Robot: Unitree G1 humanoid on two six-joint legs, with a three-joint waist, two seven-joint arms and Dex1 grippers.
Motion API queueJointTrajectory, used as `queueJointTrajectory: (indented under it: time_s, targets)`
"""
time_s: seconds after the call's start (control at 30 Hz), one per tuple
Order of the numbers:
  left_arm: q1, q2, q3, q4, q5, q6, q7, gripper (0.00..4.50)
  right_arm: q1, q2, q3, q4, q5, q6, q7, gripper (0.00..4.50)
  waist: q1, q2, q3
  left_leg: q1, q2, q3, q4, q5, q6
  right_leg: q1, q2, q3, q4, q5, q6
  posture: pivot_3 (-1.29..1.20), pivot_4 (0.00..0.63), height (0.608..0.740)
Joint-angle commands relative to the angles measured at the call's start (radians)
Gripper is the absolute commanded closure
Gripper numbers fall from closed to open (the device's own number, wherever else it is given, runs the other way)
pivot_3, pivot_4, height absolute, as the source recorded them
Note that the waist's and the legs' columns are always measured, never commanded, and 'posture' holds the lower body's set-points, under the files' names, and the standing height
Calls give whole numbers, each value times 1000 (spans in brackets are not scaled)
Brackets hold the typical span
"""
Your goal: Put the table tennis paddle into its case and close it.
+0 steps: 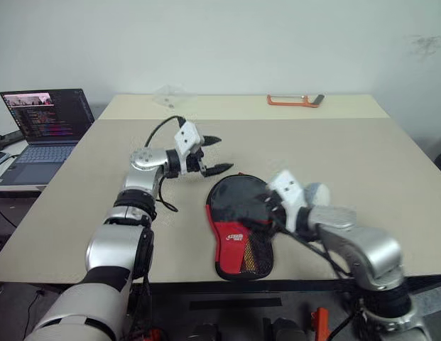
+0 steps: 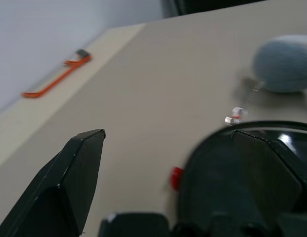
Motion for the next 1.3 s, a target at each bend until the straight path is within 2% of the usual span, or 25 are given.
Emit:
queueJointTrajectory:
  time_s: [0.03, 0.17, 0.33, 0.5, 0.77, 1.0, 1.3]
  targets:
    - [33, -6, -18, -94, -36, 22, -83, 20, -35, -71, -106, -54, 56, 18, 25, 0, -1, 0, 0, 0, 0, 0, 0, 0, 0, 0, 0, 0, 0, 0, 0, 0, 150, 740]
    - [93, -32, -49, -164, -66, 110, -183, 20, -28, -172, -191, -29, 18, -1, -20, 0, -3, 0, 0, 0, 1, 1, 0, 0, 0, 0, 0, 1, 1, 0, 0, 0, 150, 740]
    - [108, -68, -101, -151, -24, 98, -147, 20, 4, -201, -248, 11, -5, -1, -88, 0, -2, 0, 0, 0, 1, 1, 0, 0, 1, 1, 0, 1, 1, 0, 0, 0, 150, 740]
    - [103, -107, -123, -58, 5, 72, -83, 20, -14, -117, -285, 55, -38, 46, -223, 0, -3, 0, 0, 1, 0, 2, 0, 0, 1, 1, 0, 2, 2, 0, 0, 0, 150, 740]
    - [101, -130, -161, 26, 56, 24, -47, 20, -2, 34, -225, 36, -30, 100, -331, 0, -2, 0, 0, 2, 0, 3, 0, 0, 1, 0, 0, 3, 3, 0, 0, 0, 150, 740]
    - [99, -121, -165, 53, 77, -1, -27, 20, 70, 29, -199, 112, -74, 34, -372, 0, -1, 0, 0, 3, 0, 3, 0, 0, 1, 1, 0, 3, 4, 0, 0, 0, 150, 740]
    - [111, -127, -170, 52, 82, 8, -48, 20, 113, -4, -147, 150, -88, -11, -352, 0, -2, 0, 0, 5, 0, 3, 0, 0, 1, 3, 0, 3, 4, 0, 0, 0, 150, 740]
